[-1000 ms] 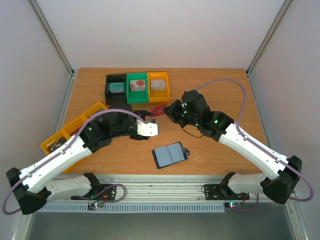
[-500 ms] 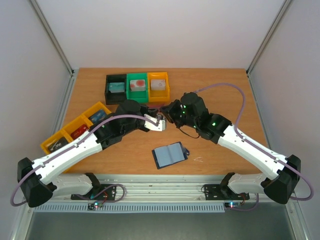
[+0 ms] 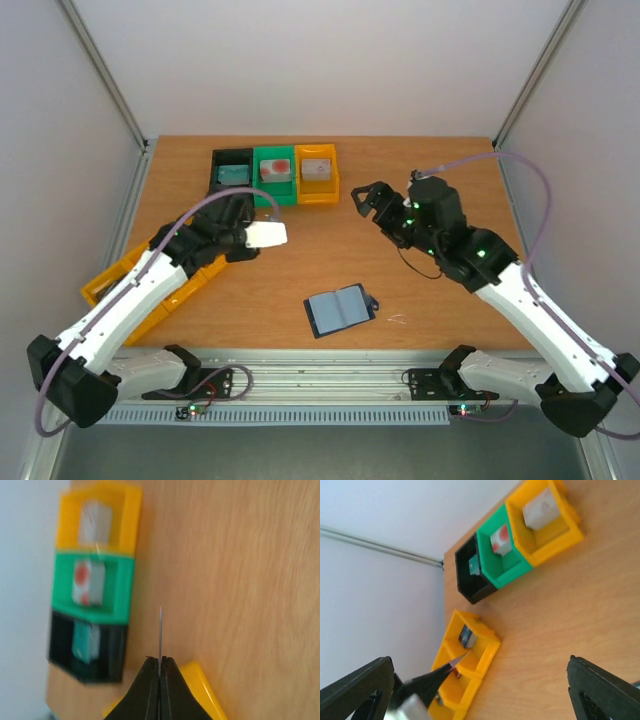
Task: Take the credit cards out of the card holder
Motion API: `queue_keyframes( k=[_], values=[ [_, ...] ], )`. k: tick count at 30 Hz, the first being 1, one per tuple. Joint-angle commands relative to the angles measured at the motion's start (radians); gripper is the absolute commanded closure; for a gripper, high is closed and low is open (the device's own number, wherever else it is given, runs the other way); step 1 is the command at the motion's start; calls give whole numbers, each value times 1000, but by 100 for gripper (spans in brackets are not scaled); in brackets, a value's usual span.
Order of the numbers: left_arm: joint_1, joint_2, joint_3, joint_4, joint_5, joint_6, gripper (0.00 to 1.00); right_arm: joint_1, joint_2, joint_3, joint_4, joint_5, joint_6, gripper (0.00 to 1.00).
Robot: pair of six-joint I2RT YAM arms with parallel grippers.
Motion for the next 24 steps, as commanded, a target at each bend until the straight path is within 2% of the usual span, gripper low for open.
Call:
queue_keyframes(
  k=[1, 7, 12, 16, 19, 24],
  values=[
    [179, 36, 18, -294, -11, -28, 100, -9, -60, 99, -191, 115, -266, 3],
    [464, 50, -53, -236, -102, 64, 100, -11, -106, 84, -223, 133, -352, 2],
    [661, 50, -71, -201, -48, 119, 100, -12, -130, 54, -231, 117, -384, 2],
    [733, 101, -127, -98, -77, 148, 100, -12, -152, 34, -235, 119, -411, 2],
    [775, 160, -127, -42, -97, 111, 100, -13, -176, 23, -252, 138, -429, 2],
    [807, 230, -139, 52, -111, 99, 100, -13, -224, -10, -254, 192, -440, 2]
  ],
)
